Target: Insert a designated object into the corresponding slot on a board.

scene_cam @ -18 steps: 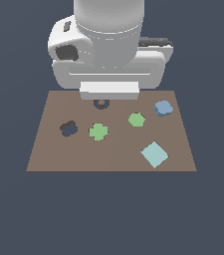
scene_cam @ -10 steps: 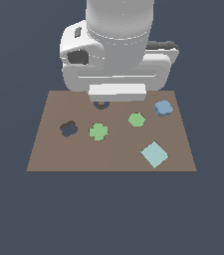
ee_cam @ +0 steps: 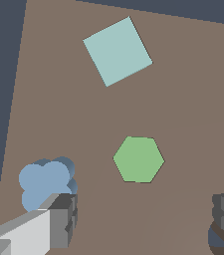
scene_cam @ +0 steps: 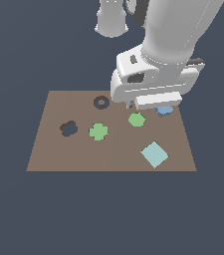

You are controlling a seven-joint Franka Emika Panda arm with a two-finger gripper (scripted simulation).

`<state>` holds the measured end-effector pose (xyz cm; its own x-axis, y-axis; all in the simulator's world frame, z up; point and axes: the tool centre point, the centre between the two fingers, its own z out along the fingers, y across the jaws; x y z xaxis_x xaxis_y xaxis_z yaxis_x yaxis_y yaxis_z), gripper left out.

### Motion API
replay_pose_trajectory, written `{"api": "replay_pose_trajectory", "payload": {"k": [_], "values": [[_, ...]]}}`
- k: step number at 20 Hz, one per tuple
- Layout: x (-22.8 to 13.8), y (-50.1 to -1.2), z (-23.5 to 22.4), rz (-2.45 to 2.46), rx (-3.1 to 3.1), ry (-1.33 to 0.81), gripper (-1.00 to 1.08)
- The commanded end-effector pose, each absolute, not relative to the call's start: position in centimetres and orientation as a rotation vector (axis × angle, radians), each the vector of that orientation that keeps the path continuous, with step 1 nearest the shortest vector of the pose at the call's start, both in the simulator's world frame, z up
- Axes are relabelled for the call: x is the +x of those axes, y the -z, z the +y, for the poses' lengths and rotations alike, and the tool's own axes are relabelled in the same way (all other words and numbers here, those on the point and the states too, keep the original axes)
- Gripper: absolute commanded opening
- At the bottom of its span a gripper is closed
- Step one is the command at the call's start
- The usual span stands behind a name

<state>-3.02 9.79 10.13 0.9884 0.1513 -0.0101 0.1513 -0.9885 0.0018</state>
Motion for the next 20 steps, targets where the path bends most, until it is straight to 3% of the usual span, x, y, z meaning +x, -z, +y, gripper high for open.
{"api": "replay_pose_trajectory", "payload": {"k": [1, 9, 20], "values": [[-3.9, -8.5, 12.6, 0.301, 3.127, 0.011, 1.00], [-5.7, -5.3, 17.7, 0.417, 3.116, 0.001, 1.00], [-5.8, -3.8, 18.1, 0.427, 3.113, 0.002, 1.00]]}}
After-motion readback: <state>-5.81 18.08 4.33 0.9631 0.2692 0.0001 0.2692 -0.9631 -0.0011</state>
